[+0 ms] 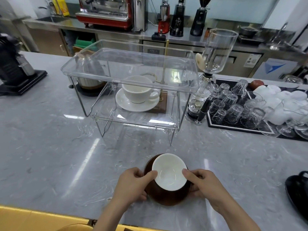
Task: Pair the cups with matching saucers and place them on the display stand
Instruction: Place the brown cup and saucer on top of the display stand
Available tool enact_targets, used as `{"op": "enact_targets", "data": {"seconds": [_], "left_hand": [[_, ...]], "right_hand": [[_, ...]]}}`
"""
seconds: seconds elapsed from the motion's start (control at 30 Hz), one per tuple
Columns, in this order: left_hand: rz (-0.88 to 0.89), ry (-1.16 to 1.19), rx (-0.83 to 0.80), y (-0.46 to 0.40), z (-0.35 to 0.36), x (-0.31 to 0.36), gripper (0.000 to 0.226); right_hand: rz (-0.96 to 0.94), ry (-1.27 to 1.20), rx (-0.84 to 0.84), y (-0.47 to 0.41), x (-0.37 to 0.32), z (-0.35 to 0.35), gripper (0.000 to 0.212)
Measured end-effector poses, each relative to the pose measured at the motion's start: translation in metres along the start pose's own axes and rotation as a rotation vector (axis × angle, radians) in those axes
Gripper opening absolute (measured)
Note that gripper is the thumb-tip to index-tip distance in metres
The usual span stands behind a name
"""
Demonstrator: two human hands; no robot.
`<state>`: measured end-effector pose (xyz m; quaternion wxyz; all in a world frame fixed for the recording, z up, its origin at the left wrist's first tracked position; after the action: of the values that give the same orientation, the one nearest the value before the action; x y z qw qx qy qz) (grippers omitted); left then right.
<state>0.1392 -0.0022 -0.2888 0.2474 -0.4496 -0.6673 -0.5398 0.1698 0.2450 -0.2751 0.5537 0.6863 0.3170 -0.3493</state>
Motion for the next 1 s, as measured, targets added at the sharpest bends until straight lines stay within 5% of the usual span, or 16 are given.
{"op": "enact_targets", "data": {"seconds": [0.7,1.0], "left_hand": [[-0.034,-0.013,-0.037,-0.009,0.004,0.002,0.055],[0.064,0.077,0.014,0.018,-0.008,0.014,0.055]], "right_hand": [[-0.001,-0.049,0.008,-0.002,0.001,-0.001,0.035],[-0.162,-0.029,0.054,0.029,-0.019,-0.004,0.032]]}}
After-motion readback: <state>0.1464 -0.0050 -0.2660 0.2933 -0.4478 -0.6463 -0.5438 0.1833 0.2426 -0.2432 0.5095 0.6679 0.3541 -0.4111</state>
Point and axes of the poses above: each hand's wrist, its own y-axis away from the middle knuckle, its own z-axis out of the palm, x = y × z, the point moved 5 cm from there along -y, towards the middle knuckle, and after that the axes turned 3 degrees about -y, right-handed, at the moved point
